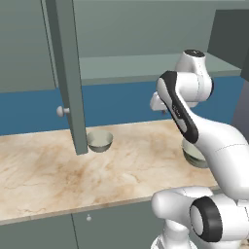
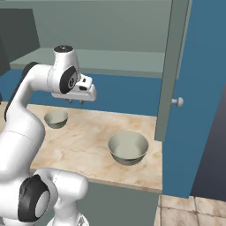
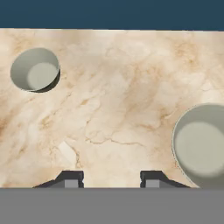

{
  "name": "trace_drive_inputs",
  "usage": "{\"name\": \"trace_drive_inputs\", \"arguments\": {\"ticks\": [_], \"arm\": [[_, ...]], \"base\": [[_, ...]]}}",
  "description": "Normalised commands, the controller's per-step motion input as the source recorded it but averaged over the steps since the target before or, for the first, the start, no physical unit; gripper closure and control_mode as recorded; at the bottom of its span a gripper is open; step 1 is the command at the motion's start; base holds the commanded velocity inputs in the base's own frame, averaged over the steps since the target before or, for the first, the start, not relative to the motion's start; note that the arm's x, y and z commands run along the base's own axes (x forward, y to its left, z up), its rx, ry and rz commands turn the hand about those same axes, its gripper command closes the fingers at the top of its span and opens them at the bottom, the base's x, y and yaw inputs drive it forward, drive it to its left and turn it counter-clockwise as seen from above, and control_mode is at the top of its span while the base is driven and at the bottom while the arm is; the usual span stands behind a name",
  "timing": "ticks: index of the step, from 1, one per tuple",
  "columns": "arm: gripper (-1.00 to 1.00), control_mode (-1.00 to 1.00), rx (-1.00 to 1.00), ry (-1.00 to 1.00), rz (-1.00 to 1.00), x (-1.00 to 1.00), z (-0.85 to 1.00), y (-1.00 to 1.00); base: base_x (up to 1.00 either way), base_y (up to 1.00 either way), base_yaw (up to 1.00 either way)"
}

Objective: Pick up the bowls on the counter and stack them on top of one another in the open cabinet. Place the smaller bowl on top of the larger bowl.

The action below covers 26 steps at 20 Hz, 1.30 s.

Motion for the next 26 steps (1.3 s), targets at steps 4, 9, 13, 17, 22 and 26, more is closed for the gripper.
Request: {"name": "trace_drive_inputs", "arguments": {"ticks": [4,9,13,17,22,26], "arm": [[-1.00,-1.00,0.00,0.00,-0.01,-0.03,0.00,0.16],[-1.00,-1.00,0.04,-0.06,0.00,-0.50,0.00,0.20],[-1.00,-1.00,0.03,-0.14,0.00,-0.84,-0.04,0.07],[-1.00,-1.00,0.03,-0.14,0.00,-0.85,-0.04,0.07],[-1.00,-1.00,0.00,-0.13,-0.04,-0.30,-0.10,0.31],[-1.00,-1.00,0.00,-0.07,-0.11,0.00,-0.15,0.47]], "base": [[0.00,0.00,0.00],[0.00,0.00,0.00],[0.00,0.00,0.00],[0.00,0.00,0.00],[0.00,0.00,0.00],[0.00,0.00,0.00]]}}
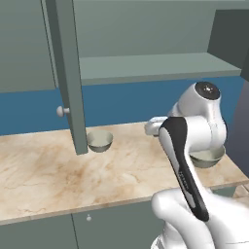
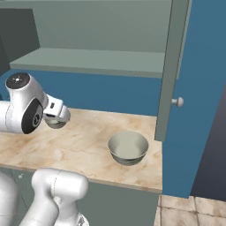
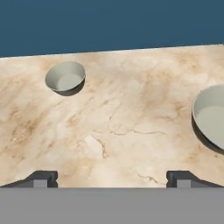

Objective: Pick up the bowls on the counter and stack them on top of one another in the open cabinet. Place the smaller bowl on top of the larger bowl.

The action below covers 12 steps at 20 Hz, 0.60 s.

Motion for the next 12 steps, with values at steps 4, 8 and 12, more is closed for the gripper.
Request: {"name": "trace_drive_inputs", "arguments": {"ticks": [4,8,12], "arm": [[-1.00,-1.00,0.00,-0.05,-0.12,0.08,-0.16,0.42],[-1.00,-1.00,0.02,-0.04,-0.12,0.14,-0.18,0.36],[-1.00,-1.00,0.05,-0.02,-0.10,0.14,-0.18,0.27]], "base": [[0.00,0.00,0.00],[0.00,0.00,0.00],[0.00,0.00,0.00]]}}
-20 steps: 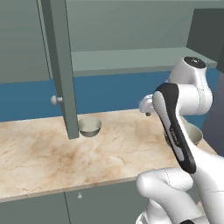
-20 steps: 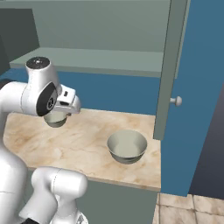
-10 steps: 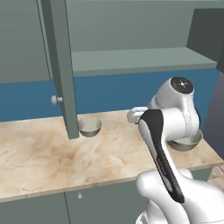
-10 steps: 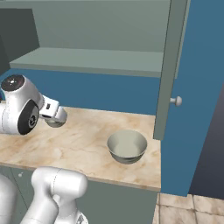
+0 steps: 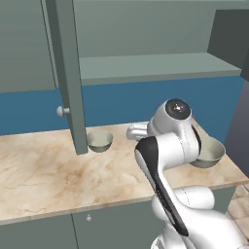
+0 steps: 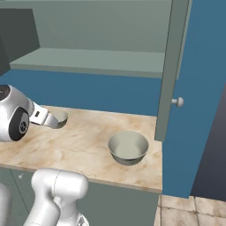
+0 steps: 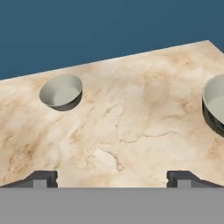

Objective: Pick up the bowls on the counter and stack them on top of one another in the open cabinet. Place the smaller bowl on top of the larger bowl.

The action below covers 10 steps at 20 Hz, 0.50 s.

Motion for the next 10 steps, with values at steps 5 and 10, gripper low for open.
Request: {"name": "trace_drive_inputs", "arguments": {"ticks": [5,10], "arm": [[-1.00,-1.00,0.04,-0.01,-0.12,0.31,-0.22,0.33],[-1.00,-1.00,0.03,0.00,-0.12,0.37,-0.25,0.31]], "base": [[0.00,0.00,0.00],[0.00,0.00,0.00]]}}
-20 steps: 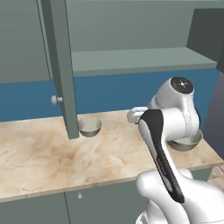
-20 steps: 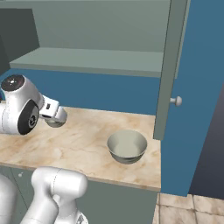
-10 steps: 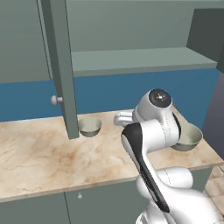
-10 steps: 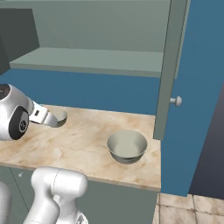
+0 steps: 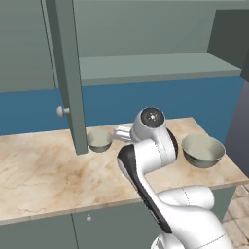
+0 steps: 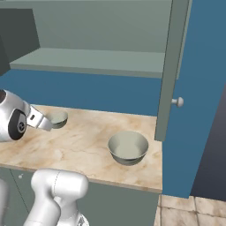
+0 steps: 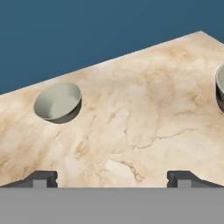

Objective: Pick up the bowls on the counter and stack them on top of one another in the open cabinet. Place the smaller bowl on top of the larger bowl.

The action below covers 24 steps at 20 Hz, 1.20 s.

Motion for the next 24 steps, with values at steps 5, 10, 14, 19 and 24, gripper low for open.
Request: {"name": "trace_drive_inputs", "arguments": {"ticks": [5,10,14,19,24], "arm": [[-1.00,-1.00,0.00,-0.01,-0.07,0.22,-0.13,0.09],[-1.00,-1.00,0.05,0.00,0.01,0.01,-0.06,-0.07],[-1.00,-1.00,0.20,0.00,0.06,0.00,-0.20,-0.24],[-1.00,-1.00,0.16,0.00,0.04,0.00,-0.16,-0.12],[-1.00,-1.00,0.01,0.00,0.00,0.08,0.00,0.03]], "base": [[0.00,0.00,0.00],[0.00,0.00,0.00],[0.00,0.00,0.00],[0.00,0.00,0.00],[0.00,0.00,0.00]]}}
